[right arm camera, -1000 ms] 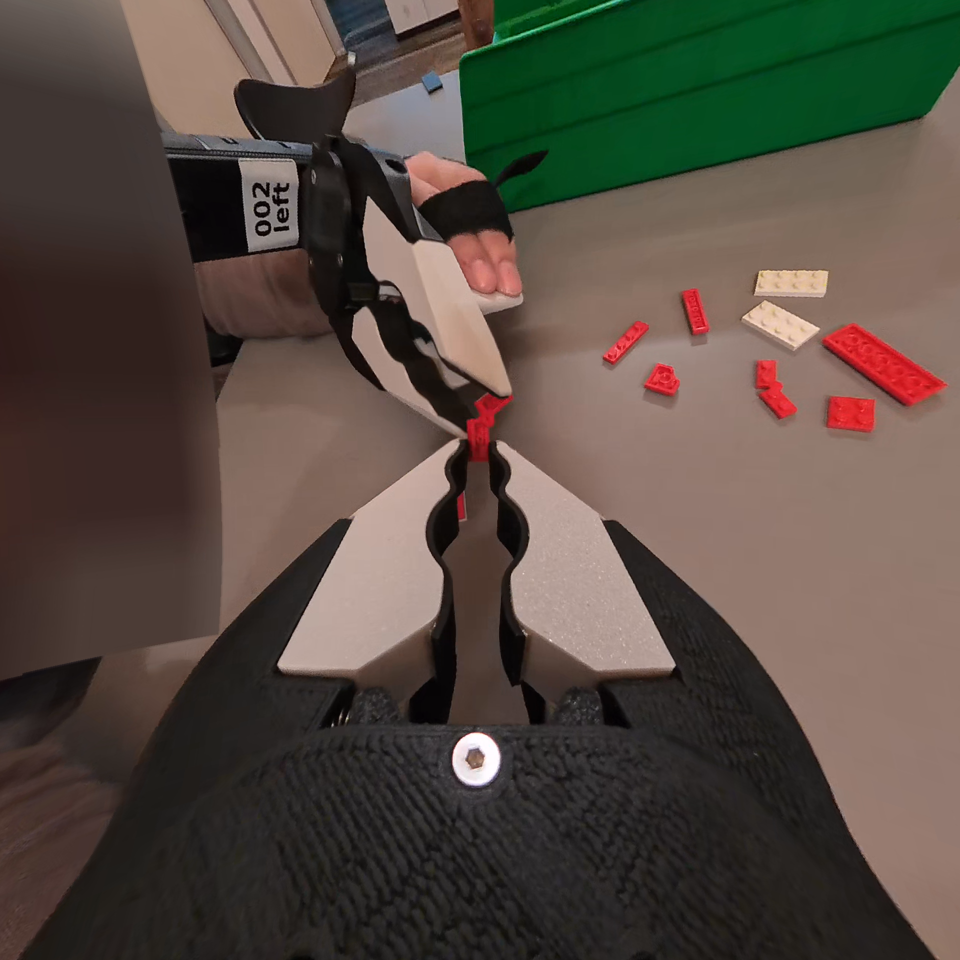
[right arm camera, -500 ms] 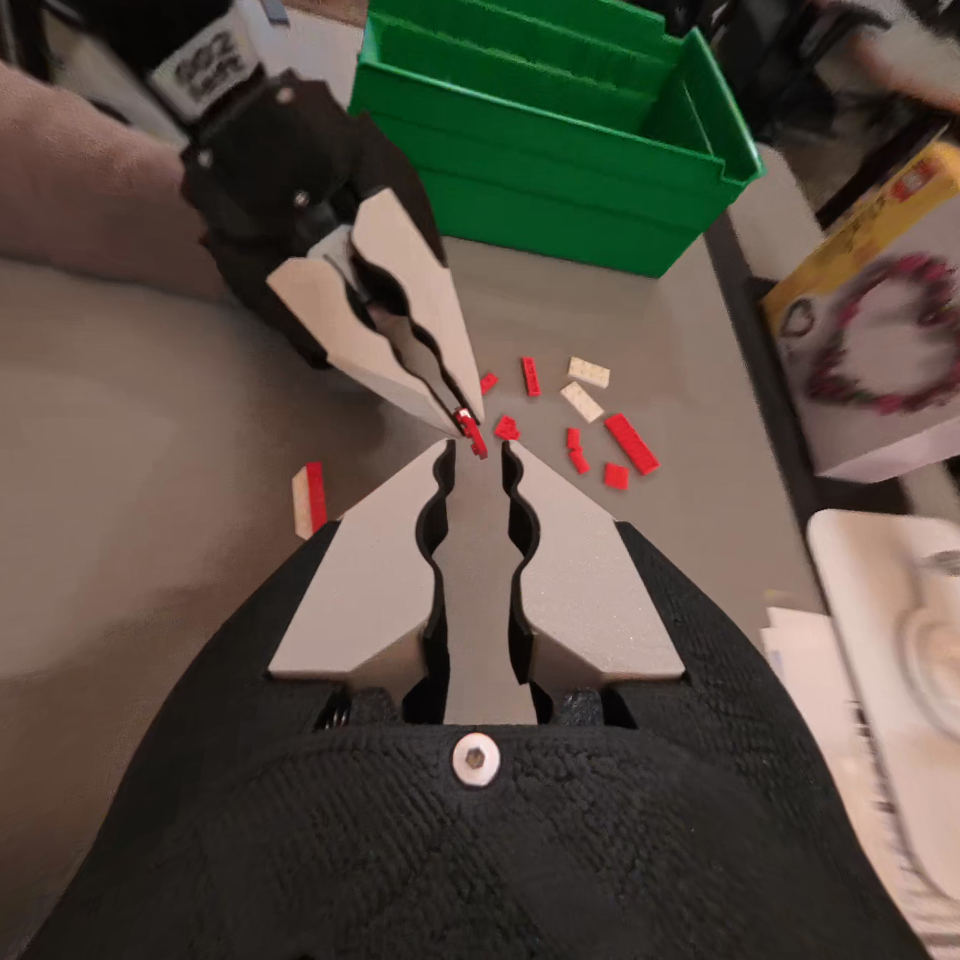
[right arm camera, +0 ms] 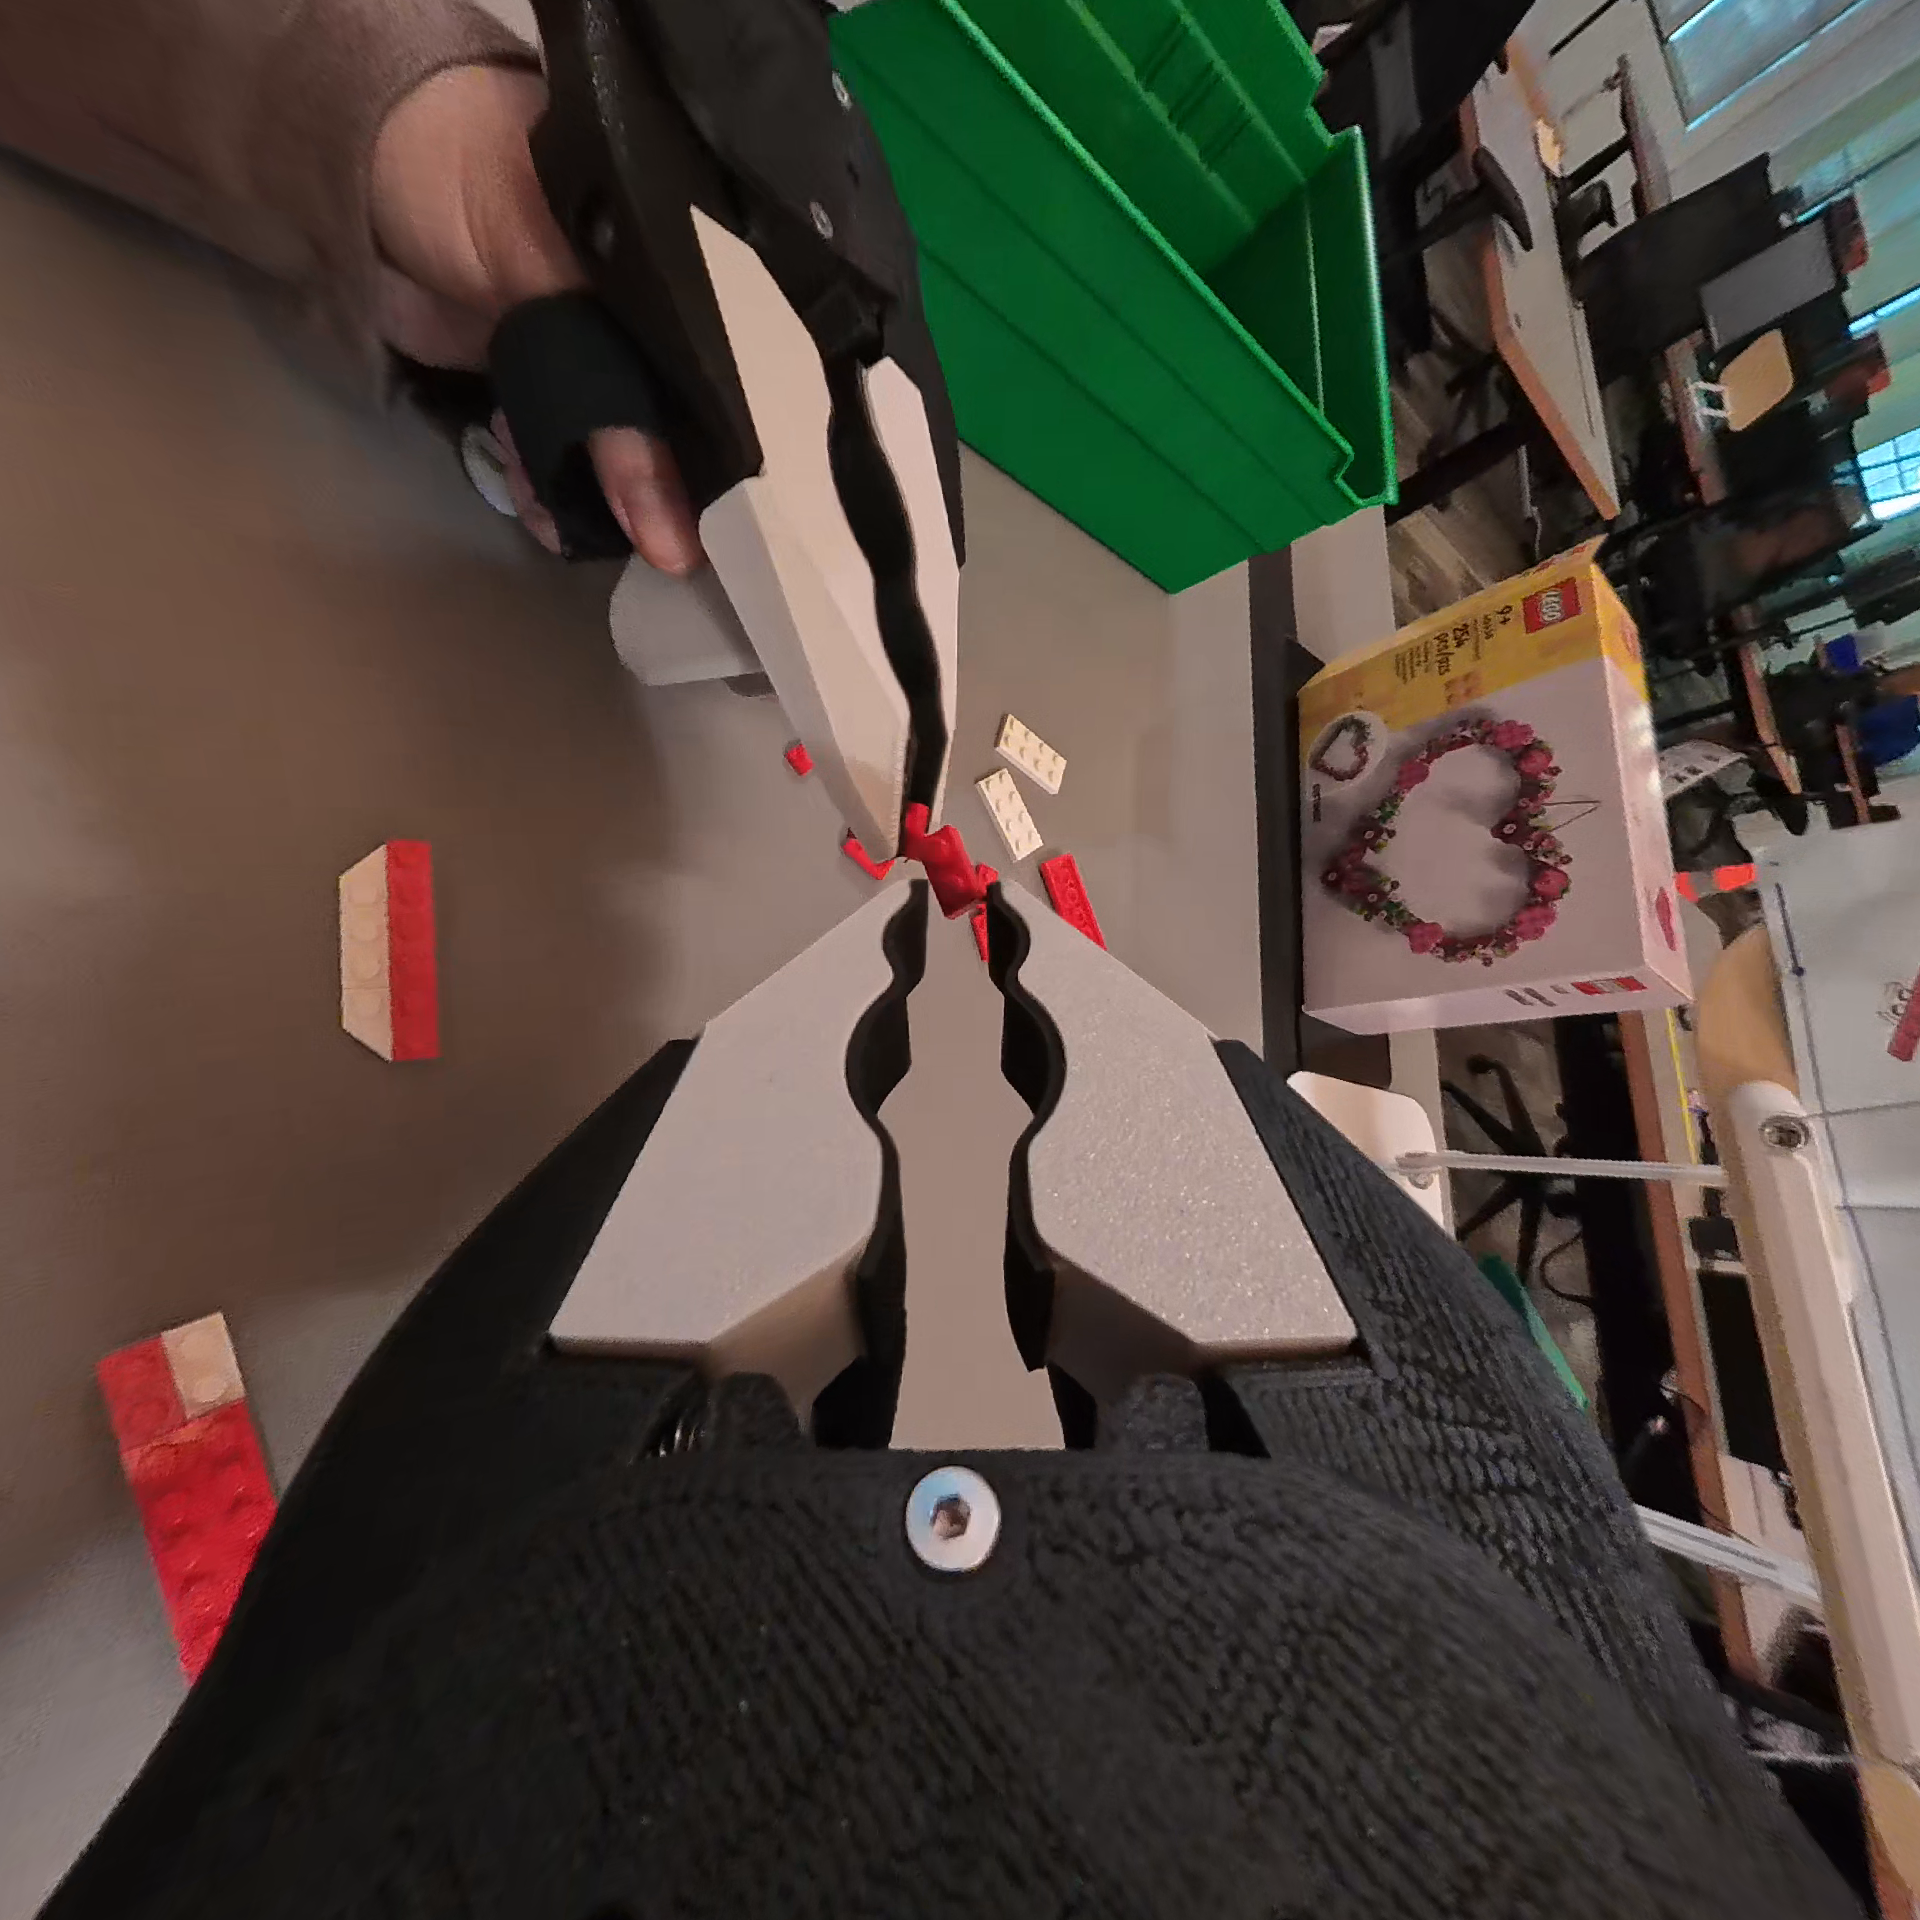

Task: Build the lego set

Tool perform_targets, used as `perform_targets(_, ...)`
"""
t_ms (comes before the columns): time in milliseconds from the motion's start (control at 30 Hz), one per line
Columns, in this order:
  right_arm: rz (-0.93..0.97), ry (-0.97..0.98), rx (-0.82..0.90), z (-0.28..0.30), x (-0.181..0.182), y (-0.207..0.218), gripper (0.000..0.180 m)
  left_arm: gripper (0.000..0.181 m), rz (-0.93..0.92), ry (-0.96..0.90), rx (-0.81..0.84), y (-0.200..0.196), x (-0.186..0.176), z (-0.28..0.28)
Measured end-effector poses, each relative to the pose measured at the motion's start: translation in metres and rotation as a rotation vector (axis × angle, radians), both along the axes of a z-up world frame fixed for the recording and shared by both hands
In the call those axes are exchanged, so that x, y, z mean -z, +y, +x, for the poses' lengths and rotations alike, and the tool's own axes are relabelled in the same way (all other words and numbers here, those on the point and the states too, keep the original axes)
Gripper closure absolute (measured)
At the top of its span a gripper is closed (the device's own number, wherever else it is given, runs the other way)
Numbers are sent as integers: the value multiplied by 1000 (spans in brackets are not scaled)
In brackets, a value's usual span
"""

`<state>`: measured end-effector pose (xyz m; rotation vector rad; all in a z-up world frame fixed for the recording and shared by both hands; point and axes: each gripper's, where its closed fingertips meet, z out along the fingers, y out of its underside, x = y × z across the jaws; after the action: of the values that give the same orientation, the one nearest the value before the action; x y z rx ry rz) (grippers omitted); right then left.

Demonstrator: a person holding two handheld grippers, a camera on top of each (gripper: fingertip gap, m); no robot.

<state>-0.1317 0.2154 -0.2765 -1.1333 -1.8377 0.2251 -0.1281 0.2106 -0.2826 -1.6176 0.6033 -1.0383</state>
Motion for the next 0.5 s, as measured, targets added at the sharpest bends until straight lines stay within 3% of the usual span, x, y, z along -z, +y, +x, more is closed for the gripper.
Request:
perform_targets(300,47,-14,-12,-1,1,0,172,177,-54,-39,30,-1,1,0)
perform_targets(500,-21,-24,4,3,2,-1,173,173,-19,-82,27,-2,-6,1)
